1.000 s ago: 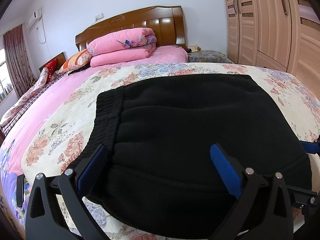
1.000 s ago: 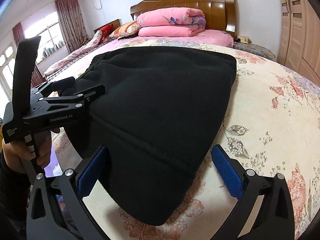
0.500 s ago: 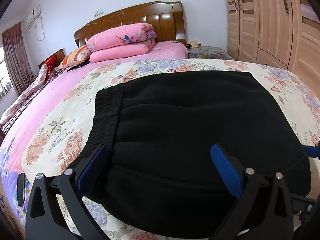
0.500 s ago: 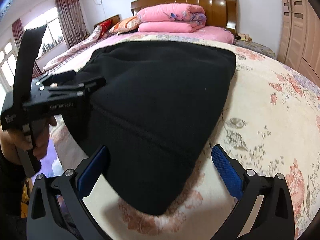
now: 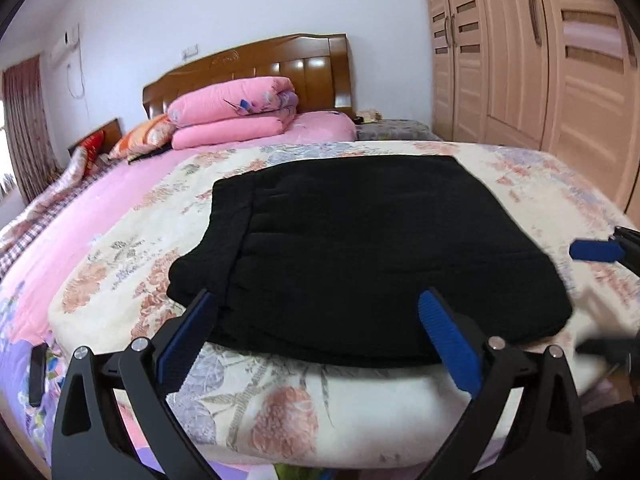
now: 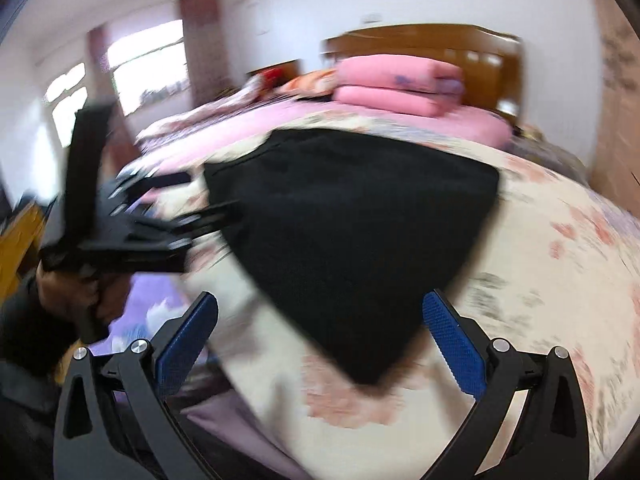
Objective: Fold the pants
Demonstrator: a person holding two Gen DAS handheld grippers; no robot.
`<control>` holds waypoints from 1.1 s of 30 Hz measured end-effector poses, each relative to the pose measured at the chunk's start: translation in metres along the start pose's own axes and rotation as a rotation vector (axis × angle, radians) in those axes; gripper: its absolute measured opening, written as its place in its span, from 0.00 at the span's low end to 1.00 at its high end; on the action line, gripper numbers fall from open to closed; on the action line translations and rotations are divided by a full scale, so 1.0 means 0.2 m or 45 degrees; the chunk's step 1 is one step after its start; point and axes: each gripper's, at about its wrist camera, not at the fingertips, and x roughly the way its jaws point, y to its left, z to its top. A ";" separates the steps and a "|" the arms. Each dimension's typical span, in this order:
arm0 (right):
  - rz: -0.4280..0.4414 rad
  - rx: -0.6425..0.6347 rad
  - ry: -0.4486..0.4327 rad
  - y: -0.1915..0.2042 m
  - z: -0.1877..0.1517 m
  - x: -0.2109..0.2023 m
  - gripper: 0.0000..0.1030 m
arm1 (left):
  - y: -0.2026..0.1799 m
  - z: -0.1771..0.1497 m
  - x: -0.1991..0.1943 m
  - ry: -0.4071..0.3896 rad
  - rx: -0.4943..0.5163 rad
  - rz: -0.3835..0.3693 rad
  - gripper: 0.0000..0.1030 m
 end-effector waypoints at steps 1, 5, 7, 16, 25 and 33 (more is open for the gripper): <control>0.021 -0.044 0.012 0.04 -0.01 0.04 0.96 | -0.02 0.00 0.01 -0.022 0.028 0.003 0.98; -0.032 -0.168 0.062 0.11 -0.03 0.11 0.96 | -0.04 -0.05 0.13 0.039 0.082 0.001 0.98; -0.002 -0.171 0.072 0.10 -0.04 0.10 0.96 | -0.02 -0.07 0.13 0.091 0.085 -0.048 0.98; -0.050 -0.209 0.072 0.12 -0.08 0.12 0.96 | 0.04 0.33 0.01 0.036 -0.021 -0.342 0.91; -0.089 -0.249 0.086 0.13 -0.09 0.13 0.96 | -0.16 0.62 0.96 0.566 0.012 -0.568 0.94; -0.107 -0.259 0.028 0.19 0.01 0.11 0.96 | -0.09 0.80 0.86 0.428 0.027 -0.479 0.96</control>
